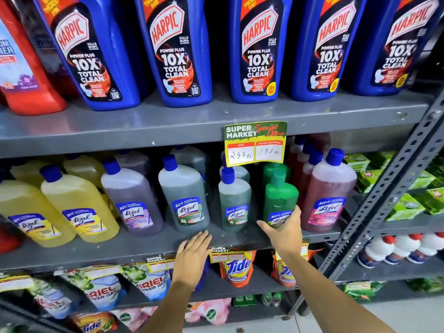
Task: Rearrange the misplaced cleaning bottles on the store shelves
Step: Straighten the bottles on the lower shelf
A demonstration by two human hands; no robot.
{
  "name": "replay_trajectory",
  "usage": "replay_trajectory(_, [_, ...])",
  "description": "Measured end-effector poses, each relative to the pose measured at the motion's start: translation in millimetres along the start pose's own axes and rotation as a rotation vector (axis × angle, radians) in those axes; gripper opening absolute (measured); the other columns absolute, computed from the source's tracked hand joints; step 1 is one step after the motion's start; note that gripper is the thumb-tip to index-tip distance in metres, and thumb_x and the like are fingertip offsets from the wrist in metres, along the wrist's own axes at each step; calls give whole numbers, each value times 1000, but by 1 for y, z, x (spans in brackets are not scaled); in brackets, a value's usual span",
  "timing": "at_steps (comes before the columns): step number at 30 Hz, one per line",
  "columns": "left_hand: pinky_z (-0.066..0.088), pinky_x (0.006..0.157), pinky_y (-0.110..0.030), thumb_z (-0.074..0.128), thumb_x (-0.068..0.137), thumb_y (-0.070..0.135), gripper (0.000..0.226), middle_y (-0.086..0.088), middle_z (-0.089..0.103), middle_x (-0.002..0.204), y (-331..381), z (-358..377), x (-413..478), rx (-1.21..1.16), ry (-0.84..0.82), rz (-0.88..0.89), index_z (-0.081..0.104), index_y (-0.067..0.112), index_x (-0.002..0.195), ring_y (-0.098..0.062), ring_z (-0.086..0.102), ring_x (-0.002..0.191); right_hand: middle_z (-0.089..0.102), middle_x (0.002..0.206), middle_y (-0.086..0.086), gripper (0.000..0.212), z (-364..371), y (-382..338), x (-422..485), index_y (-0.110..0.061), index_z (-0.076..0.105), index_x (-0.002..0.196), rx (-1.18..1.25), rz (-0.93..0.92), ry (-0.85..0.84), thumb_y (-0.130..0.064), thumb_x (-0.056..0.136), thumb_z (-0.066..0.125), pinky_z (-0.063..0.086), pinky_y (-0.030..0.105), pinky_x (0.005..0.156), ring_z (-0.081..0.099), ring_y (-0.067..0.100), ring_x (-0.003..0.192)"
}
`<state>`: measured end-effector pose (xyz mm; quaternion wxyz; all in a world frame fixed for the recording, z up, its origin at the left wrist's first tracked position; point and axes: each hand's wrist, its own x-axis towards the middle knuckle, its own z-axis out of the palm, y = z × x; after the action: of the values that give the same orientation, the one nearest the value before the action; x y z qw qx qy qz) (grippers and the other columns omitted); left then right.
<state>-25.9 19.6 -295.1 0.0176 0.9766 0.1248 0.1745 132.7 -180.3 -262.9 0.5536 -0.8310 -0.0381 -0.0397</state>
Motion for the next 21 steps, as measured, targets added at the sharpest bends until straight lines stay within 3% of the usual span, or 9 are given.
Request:
replay_trajectory(4, [56, 85, -37, 84, 73, 21, 42, 1, 70, 118, -2, 4, -1, -31, 37, -5, 71, 15, 113, -16, 67, 106, 57, 120, 3, 89, 3, -3, 3, -20, 36, 126, 13, 26, -1, -28, 58, 92, 44, 30, 84, 59, 21, 104])
replay_trajectory(7, [56, 84, -33, 75, 78, 25, 35, 3, 70, 117, -2, 4, -1, -30, 65, 6, 72, 17, 112, -14, 67, 105, 59, 119, 1, 87, 3, -3, 7, -24, 34, 123, 23, 36, -35, -26, 58, 92, 49, 36, 89, 62, 22, 103])
replay_trajectory(15, [55, 84, -35, 86, 70, 20, 47, 2, 69, 120, -2, 8, -3, -41, 16, -19, 70, 17, 114, -16, 67, 107, 61, 111, -4, 83, -1, 1, 10, -32, 34, 115, 19, 20, -69, -30, 57, 93, 52, 40, 89, 64, 20, 99])
replay_trajectory(19, [57, 81, -37, 88, 67, 19, 47, 0, 69, 120, -1, 5, -1, -34, 10, -5, 72, 16, 111, -19, 67, 106, 53, 127, 4, 100, -4, 1, 5, -20, 33, 135, 50, 7, -78, -31, 56, 94, 47, 39, 100, 56, 23, 117])
replay_trajectory(21, [58, 80, -41, 87, 69, 18, 45, -4, 66, 125, 1, -4, 0, -38, 23, 0, 72, 13, 111, -23, 64, 111, 42, 139, 9, 110, -11, 0, -10, -14, 29, 145, 51, -51, 30, -33, 57, 93, 40, 41, 108, 45, 25, 128])
